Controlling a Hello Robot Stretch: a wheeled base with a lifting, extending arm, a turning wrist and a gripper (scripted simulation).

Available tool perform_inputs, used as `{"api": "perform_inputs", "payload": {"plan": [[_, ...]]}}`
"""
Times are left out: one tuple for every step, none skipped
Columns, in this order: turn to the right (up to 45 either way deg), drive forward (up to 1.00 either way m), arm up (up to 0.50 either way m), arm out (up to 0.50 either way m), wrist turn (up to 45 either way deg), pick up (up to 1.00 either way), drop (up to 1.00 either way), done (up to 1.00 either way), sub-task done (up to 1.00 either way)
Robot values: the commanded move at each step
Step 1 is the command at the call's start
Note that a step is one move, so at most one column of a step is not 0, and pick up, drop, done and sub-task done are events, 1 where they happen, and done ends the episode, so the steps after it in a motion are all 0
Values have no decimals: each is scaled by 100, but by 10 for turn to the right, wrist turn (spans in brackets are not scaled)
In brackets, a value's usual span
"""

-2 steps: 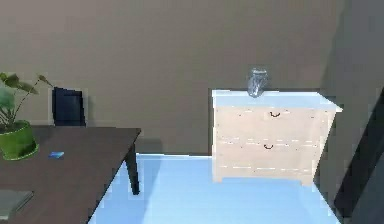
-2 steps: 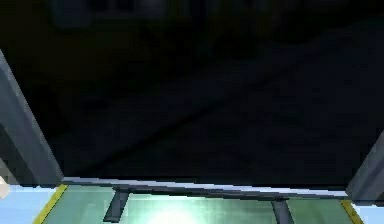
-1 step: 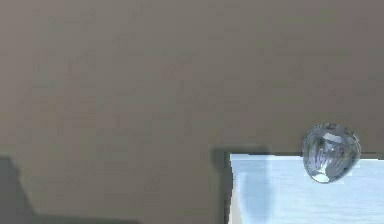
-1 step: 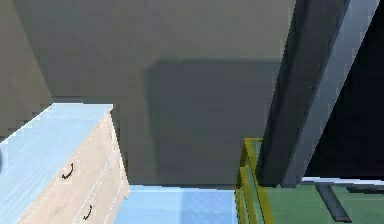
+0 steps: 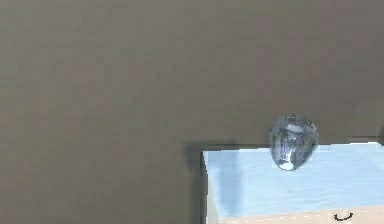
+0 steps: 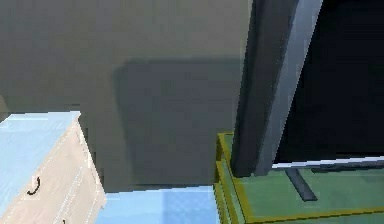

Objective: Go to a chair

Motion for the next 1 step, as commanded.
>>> {"api": "perform_inputs", "payload": {"plan": [[0, 25, 0, 0, 0, 0, 0, 0, 0]]}}
